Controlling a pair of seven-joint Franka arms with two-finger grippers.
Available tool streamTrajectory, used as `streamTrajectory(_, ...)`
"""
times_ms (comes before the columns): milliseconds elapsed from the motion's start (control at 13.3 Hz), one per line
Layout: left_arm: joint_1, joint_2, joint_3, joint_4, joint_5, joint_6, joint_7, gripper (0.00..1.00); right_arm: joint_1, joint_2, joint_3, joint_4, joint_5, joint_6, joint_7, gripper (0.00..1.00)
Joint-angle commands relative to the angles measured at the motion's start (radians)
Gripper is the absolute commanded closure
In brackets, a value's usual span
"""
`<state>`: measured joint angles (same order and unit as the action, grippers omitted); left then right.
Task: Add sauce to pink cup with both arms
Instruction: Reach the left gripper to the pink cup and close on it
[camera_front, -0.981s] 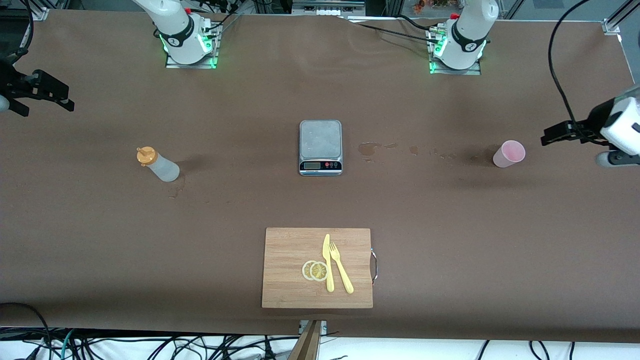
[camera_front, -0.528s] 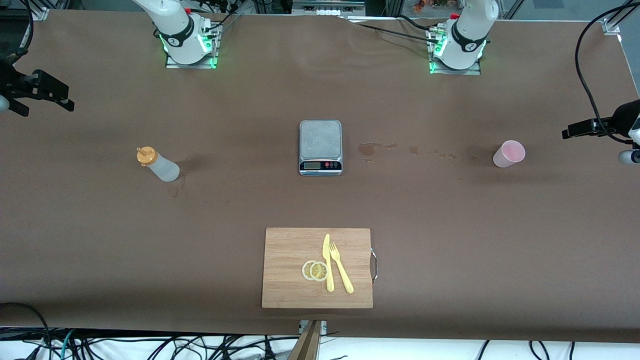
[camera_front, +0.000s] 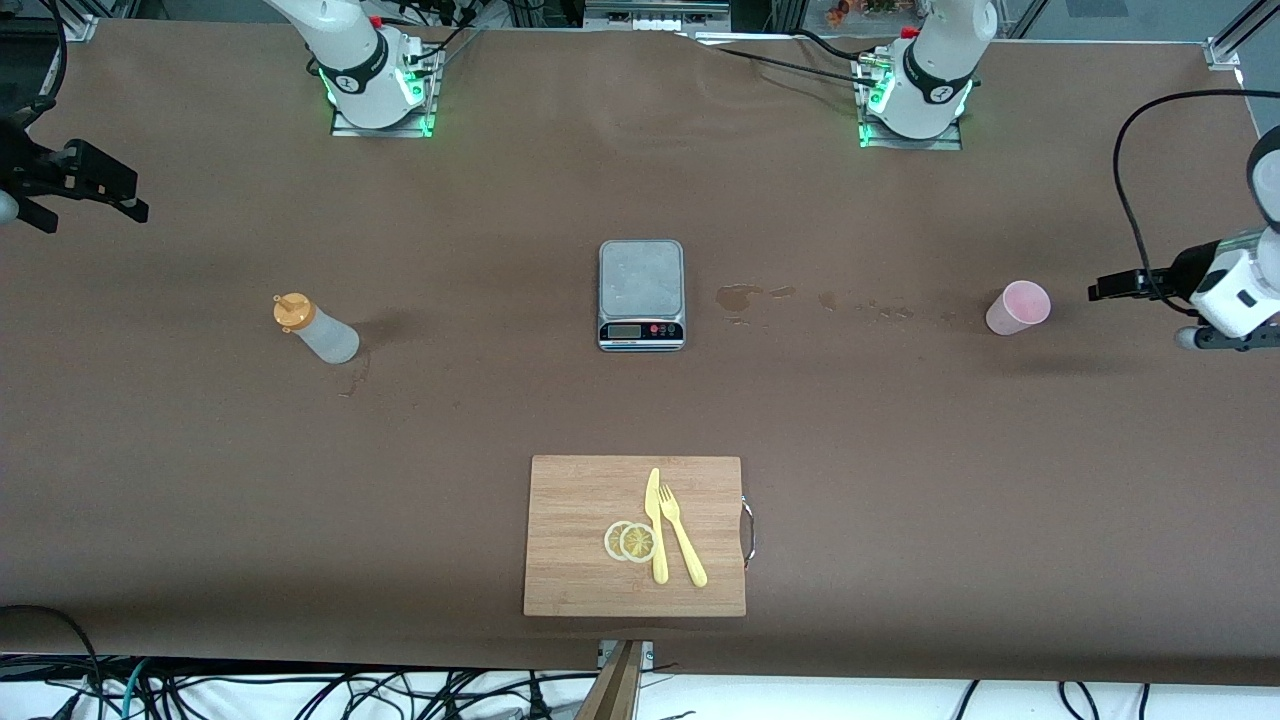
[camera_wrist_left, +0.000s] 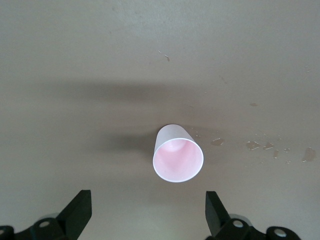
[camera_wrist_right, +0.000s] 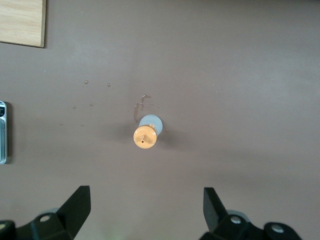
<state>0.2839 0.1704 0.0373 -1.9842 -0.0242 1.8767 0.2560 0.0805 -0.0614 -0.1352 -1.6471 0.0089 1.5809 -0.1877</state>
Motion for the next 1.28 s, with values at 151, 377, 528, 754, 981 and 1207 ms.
streamTrajectory(151,0.009,0.063,-0.008,-0.008,-0.028,0.097,0.025,0.00,-0.002,0.005,0.000,0.024,0.016,-0.007,0.005,0.00)
streamTrajectory(377,0.009,0.072,-0.010,-0.079,-0.031,0.186,0.026,0.00,-0.001,0.005,0.000,0.024,0.016,-0.012,0.007,0.00)
streamTrajectory(528,0.008,0.070,-0.011,-0.138,-0.031,0.226,0.026,0.00,-0.001,0.005,0.000,0.024,0.016,-0.009,0.005,0.00)
streamTrajectory(754,0.009,0.067,-0.011,-0.211,-0.031,0.292,0.038,0.00,0.001,0.005,0.003,0.024,0.016,-0.010,0.013,0.00)
streamTrajectory(981,0.021,0.070,-0.011,-0.275,-0.031,0.390,0.063,0.00,0.001,0.005,0.003,0.023,0.016,-0.013,0.013,0.00)
streamTrajectory(1207,0.021,0.075,-0.011,-0.303,-0.031,0.392,0.074,0.22,-0.001,0.005,0.002,0.023,0.016,-0.019,0.013,0.00)
